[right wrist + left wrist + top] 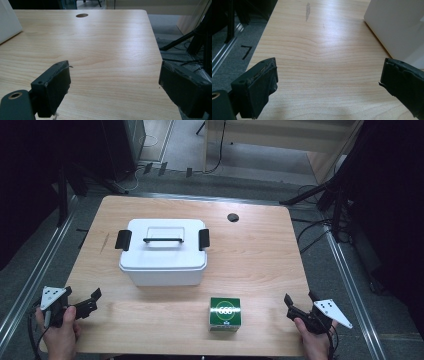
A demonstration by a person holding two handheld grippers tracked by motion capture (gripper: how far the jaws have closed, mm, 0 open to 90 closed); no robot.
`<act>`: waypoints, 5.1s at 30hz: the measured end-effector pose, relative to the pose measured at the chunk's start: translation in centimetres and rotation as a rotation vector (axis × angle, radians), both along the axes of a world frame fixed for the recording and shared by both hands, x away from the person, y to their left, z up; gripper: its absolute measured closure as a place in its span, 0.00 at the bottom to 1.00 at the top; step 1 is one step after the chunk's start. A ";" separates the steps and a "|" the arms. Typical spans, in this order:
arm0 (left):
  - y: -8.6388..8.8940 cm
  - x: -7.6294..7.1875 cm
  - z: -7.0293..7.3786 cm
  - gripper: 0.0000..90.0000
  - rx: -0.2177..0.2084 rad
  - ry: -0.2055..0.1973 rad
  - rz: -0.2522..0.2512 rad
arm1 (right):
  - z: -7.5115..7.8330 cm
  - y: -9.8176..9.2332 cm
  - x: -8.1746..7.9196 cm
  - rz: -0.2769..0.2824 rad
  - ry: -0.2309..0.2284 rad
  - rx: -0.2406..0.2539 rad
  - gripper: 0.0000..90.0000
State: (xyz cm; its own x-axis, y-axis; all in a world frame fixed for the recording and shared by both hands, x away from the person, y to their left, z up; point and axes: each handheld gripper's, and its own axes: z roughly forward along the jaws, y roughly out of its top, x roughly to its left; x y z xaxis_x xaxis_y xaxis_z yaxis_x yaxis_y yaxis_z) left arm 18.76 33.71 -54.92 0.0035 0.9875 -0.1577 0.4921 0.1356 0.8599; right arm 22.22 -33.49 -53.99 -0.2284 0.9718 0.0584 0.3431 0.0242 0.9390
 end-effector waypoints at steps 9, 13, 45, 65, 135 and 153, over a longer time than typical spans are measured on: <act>-0.5 -0.2 0.2 0.02 0.053 -0.017 0.012 | 0.1 0.0 -0.2 0.010 -0.009 -0.002 0.16; -0.9 0.0 0.3 0.04 0.095 -0.001 0.055 | 0.5 0.2 -0.3 0.051 -0.005 0.050 0.19; -6.6 5.8 5.2 0.98 0.014 -0.046 -0.089 | 6.3 12.0 4.2 0.363 -0.029 0.049 0.95; -8.5 6.8 5.5 1.00 0.016 -0.045 -0.180 | 6.5 17.2 6.6 0.497 0.000 -0.101 1.00; -12.5 8.5 5.2 1.00 0.020 -0.043 -0.248 | 5.0 18.4 9.4 0.525 0.087 -0.132 1.00; -8.7 3.9 3.5 0.28 0.025 -0.046 -0.143 | 6.6 12.9 8.4 0.505 0.042 -0.136 0.57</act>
State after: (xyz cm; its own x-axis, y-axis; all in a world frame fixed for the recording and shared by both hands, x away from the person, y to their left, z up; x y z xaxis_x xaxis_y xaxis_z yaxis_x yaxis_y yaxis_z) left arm 22.64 24.98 -51.42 0.1510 0.9800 -0.1296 0.4645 0.0454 0.8844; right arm 30.61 -20.59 -47.42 -0.6710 0.7404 -0.0410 0.2946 0.3169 0.9016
